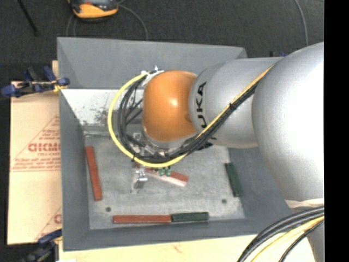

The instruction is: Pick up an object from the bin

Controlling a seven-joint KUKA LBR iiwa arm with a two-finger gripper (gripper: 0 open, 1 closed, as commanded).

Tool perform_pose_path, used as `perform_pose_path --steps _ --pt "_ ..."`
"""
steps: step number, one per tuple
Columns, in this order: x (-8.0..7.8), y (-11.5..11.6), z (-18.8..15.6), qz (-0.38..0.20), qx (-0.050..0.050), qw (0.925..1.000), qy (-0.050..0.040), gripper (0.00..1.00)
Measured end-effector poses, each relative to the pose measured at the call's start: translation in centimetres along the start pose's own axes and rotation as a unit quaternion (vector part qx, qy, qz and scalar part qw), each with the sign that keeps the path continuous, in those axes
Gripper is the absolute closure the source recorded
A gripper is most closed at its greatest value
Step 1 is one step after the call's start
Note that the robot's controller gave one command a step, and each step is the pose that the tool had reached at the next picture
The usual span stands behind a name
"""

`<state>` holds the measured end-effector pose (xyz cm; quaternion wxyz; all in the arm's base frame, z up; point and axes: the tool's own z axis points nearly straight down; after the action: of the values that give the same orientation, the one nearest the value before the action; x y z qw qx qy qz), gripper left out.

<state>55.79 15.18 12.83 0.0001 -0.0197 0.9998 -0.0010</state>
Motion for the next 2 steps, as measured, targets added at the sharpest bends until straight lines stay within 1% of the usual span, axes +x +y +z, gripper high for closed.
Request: perform_pose_path --steps 1,2 --pt "-2.5 0.8 -1.2 -0.055 0.0 0.9985 0.0044 0.0" --pt "0.1 -6.3 4.4 -0.159 -0.005 0.9871 -0.0204 1.0"
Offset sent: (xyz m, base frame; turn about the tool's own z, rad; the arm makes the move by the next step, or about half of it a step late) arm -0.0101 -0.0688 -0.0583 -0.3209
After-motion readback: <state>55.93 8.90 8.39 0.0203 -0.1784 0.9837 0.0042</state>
